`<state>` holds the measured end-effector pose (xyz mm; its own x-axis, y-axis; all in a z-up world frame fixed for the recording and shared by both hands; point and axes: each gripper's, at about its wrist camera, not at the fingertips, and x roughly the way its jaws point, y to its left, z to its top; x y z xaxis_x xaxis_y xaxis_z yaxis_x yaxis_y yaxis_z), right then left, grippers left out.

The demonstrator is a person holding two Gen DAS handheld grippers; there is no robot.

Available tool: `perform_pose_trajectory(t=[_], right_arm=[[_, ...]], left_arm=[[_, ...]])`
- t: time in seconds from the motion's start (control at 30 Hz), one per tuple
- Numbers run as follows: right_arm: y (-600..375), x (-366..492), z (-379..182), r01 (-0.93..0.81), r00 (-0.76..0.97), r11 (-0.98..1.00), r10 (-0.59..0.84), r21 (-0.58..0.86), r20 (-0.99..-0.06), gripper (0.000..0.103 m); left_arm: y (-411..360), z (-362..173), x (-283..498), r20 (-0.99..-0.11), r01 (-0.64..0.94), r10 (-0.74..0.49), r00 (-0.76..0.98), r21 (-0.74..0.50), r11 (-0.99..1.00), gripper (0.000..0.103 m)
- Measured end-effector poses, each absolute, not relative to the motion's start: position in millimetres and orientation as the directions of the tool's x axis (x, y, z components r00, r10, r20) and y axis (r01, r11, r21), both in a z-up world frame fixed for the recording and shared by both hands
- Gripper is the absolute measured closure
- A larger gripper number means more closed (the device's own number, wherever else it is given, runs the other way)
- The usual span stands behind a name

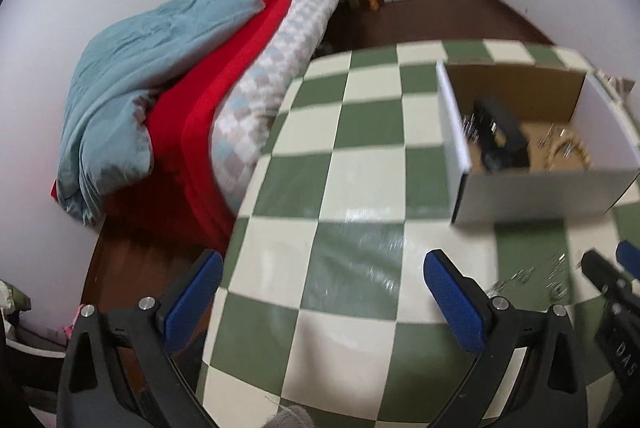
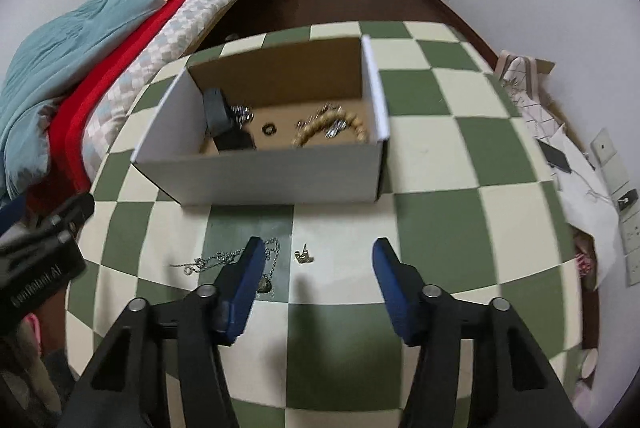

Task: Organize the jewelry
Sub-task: 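Move both grippers back toward the chain and charm beside the box, then grasp the silver pendant chain with left gripper while right gripper grasps small silver charm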

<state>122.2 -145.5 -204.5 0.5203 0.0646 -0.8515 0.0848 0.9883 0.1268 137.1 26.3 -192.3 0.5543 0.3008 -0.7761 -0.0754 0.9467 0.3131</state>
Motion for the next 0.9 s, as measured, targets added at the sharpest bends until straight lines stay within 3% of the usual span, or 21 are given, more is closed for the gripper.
perform_pose_trajectory(t=[0.17, 0.27, 0.33, 0.7, 0.9], right_arm=[[-136, 129, -229, 0.056, 0.507, 0.991, 0.08, 0.126, -0.858, 0.059], [-129, 129, -234, 0.039, 0.518, 0.996, 0.044, 0.075, -0.854, 0.074], [-128, 129, -234, 0.031, 0.524, 0.998, 0.03, 0.054, -0.851, 0.094], [-185, 99, -217, 0.15, 0.542, 0.985, -0.007, 0.088, -0.84, 0.094], [-221, 75, -219, 0.233, 0.525, 0.968, -0.048, 0.089, -0.85, 0.094]], left_arm=[[31, -209, 134, -0.803, -0.095, 0.307, 0.511, 0.302, 0.949, 0.001], [30, -212, 132, -0.811, -0.094, 0.298, 0.504, 0.291, 0.952, 0.001], [27, -212, 131, -0.816, -0.091, 0.287, 0.502, 0.281, 0.955, 0.001], [-47, -210, 119, -0.866, 0.07, 0.086, 0.492, 0.138, 0.988, 0.001], [-94, -222, 114, -0.872, 0.174, 0.059, 0.486, 0.162, 0.971, 0.003]])
